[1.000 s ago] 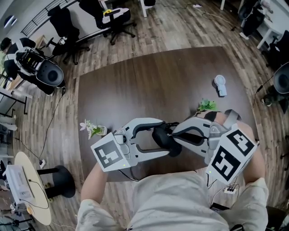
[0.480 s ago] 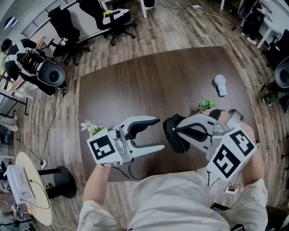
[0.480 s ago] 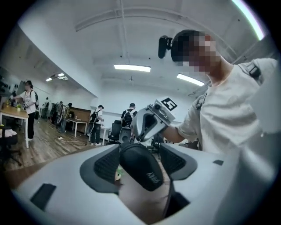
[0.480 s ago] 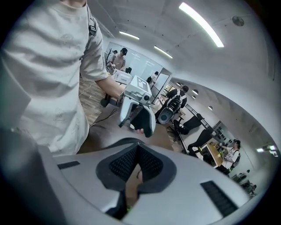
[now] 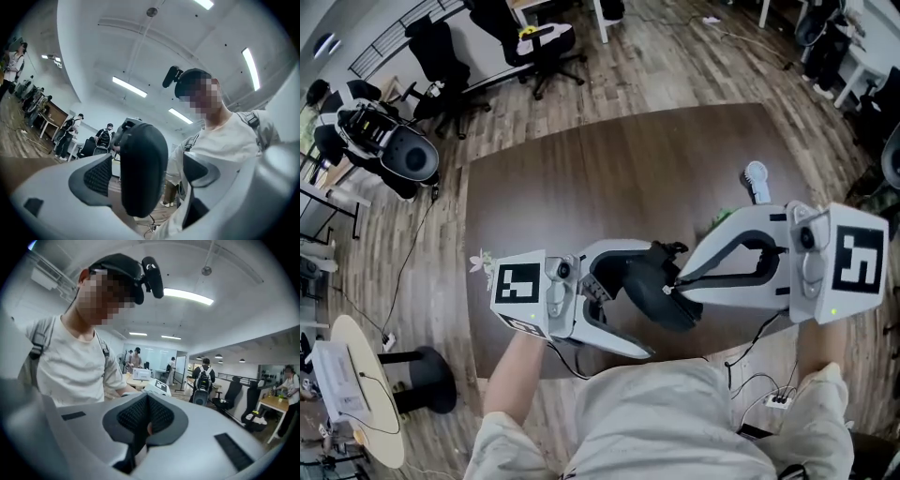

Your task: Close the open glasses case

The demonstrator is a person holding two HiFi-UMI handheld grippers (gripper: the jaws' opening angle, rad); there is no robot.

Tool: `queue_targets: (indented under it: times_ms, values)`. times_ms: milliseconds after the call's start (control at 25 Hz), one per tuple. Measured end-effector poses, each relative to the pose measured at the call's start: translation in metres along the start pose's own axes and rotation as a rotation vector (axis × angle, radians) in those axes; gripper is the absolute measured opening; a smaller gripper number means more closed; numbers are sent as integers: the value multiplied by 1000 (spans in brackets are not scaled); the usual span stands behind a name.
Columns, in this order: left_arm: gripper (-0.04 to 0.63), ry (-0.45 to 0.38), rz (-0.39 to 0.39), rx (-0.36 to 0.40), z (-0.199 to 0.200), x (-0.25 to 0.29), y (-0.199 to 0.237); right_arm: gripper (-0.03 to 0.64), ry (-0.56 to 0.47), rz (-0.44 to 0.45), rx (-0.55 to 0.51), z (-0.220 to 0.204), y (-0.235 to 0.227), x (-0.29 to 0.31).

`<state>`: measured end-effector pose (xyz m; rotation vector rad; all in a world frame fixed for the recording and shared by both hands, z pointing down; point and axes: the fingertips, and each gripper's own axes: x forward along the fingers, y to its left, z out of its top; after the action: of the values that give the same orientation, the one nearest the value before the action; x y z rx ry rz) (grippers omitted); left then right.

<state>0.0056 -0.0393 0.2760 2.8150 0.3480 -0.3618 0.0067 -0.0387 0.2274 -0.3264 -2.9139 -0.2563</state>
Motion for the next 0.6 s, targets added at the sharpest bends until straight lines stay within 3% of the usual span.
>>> queue_targets:
  times_ms: [160,240,360,440,600]
  values:
    - [459,-44,-54,-4,6,14,-6,2,-68,72,24,6,3,3]
    - [361,-52,-65,-6,6,14,-8,2,-55,50,22,2,-1,7]
    - [329,-80,-37,-45,6,5,-3,2,-25,-31,-9,1,-8,10]
    - [314,-127,-3,-79,10,-6,4,2,57,-136,-56,-4,-13,12]
    - [293,-233,43,-141,17,-24,19,2,344,-313,-240,-31,-17,10]
